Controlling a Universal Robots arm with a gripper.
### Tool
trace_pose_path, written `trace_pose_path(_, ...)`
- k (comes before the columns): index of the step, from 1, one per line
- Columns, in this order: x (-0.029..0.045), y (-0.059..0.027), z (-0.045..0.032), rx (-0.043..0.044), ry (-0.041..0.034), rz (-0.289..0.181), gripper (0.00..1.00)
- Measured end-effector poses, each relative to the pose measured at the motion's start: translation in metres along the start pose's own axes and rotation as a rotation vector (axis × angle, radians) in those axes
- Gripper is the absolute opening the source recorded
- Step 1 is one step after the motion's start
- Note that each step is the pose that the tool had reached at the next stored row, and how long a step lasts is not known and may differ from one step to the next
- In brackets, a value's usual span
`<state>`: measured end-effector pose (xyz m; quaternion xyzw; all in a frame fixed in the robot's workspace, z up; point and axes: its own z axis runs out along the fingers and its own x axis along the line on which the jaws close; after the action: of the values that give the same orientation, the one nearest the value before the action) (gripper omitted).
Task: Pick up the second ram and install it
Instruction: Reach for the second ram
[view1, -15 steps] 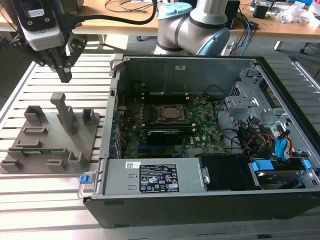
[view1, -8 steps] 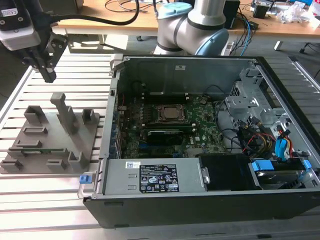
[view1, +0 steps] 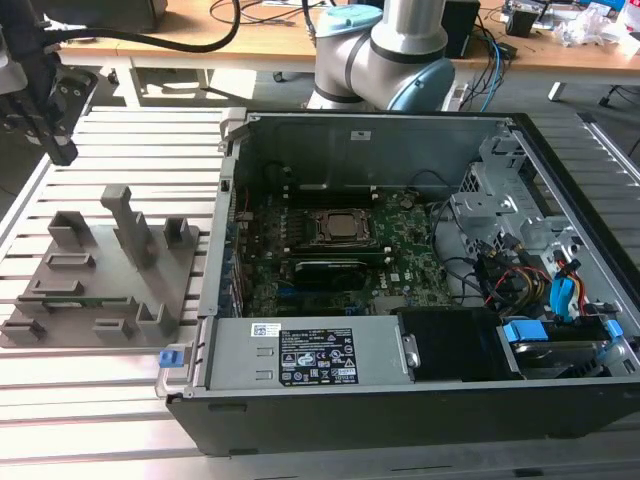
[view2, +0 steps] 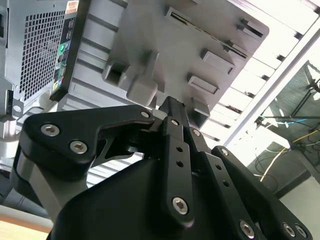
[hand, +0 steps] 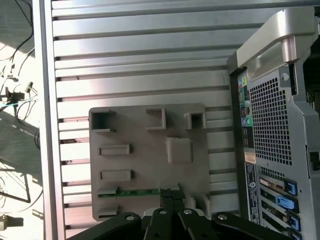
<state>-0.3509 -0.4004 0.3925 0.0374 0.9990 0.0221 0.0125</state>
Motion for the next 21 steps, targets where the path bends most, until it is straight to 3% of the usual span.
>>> trace_pose_path(2, 0.0056, -0.0056, 0.0001, 0.0000, 0.0001, 0.000, 0.11)
trace_pose_path(4, 0.0069, -0.0104, 0.0000, 0.0000, 0.0001, 0.000, 0.11)
trace_pose_path(11, 0.0104, -0.0400, 0.0002, 0.0001, 0.0001, 0.000, 0.11)
trace_pose_path(21, 0.0104, -0.0431, 0.0001, 0.0001, 0.0001, 0.000, 0.11)
